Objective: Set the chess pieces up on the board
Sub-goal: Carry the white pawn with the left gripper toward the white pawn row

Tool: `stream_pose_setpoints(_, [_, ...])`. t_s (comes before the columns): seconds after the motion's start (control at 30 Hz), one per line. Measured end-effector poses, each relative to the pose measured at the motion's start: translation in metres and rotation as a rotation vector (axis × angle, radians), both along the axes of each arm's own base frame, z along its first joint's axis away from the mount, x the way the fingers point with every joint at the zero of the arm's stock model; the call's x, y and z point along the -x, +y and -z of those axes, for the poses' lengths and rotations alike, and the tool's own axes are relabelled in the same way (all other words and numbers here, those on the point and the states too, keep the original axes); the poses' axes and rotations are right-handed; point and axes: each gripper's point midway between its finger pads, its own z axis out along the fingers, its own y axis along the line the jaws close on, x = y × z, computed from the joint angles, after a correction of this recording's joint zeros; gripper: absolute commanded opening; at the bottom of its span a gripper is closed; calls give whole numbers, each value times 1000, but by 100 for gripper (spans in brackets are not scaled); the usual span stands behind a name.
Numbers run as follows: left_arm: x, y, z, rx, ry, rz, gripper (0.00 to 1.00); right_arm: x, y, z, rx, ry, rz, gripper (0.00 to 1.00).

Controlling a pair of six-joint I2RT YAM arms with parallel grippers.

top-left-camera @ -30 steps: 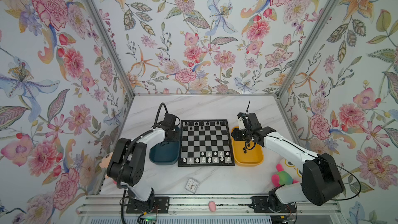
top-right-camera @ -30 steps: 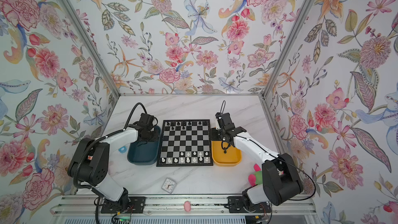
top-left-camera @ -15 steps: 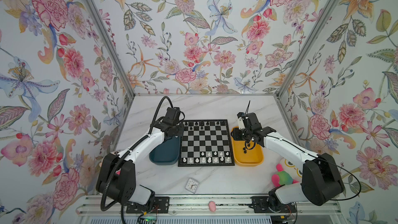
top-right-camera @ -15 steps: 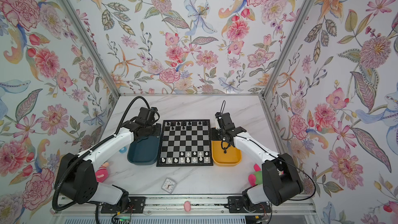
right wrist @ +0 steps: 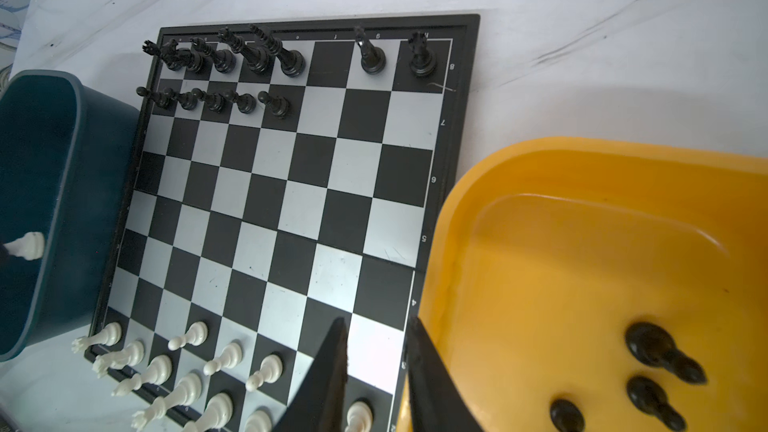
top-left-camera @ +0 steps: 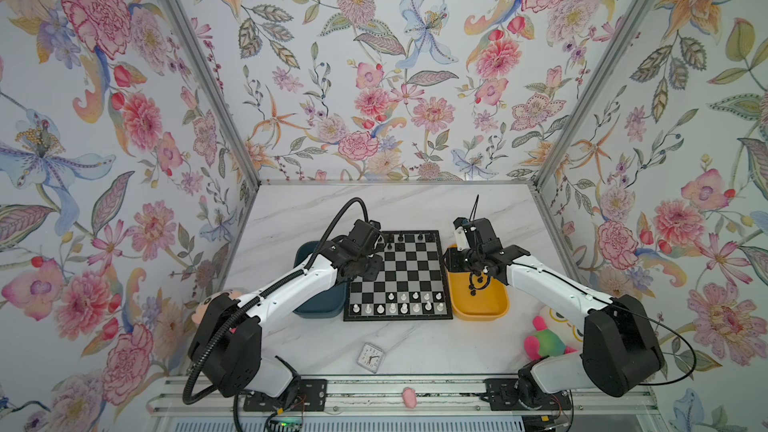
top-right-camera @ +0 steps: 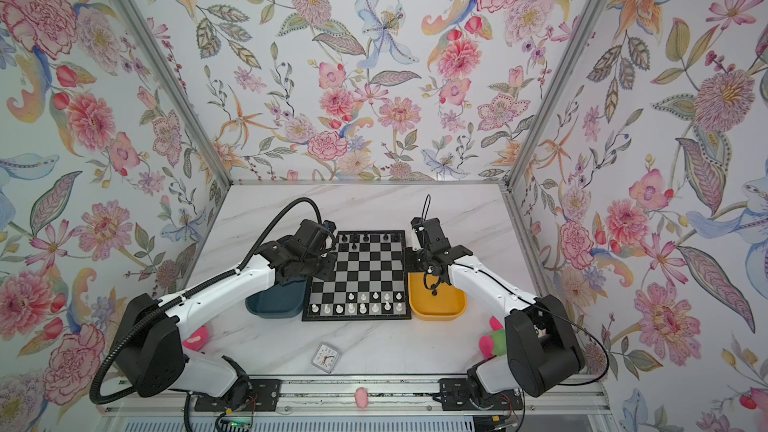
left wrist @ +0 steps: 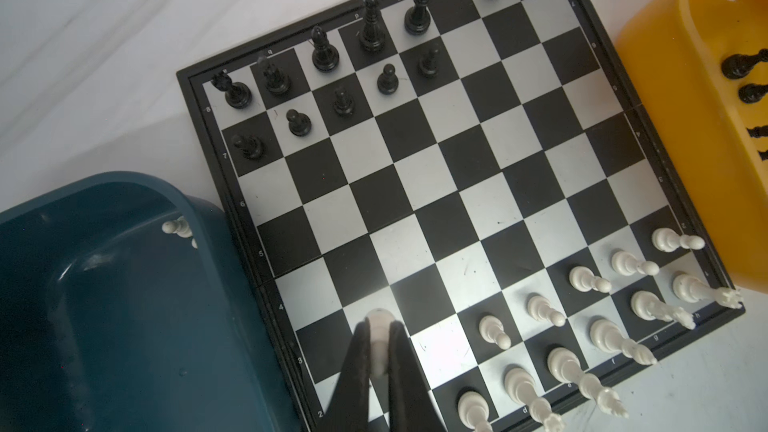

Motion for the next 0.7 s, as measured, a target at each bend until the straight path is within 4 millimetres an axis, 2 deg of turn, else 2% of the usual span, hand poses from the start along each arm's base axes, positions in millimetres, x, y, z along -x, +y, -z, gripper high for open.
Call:
stream_pose_setpoints(0.3, [22, -20, 22, -9, 34, 50, 8, 4, 8, -1, -4, -3, -18, 27])
stream_pose_setpoints(0.7, [38, -27, 52, -29, 81, 66, 8, 6, 12, -1, 3, -7, -28, 27])
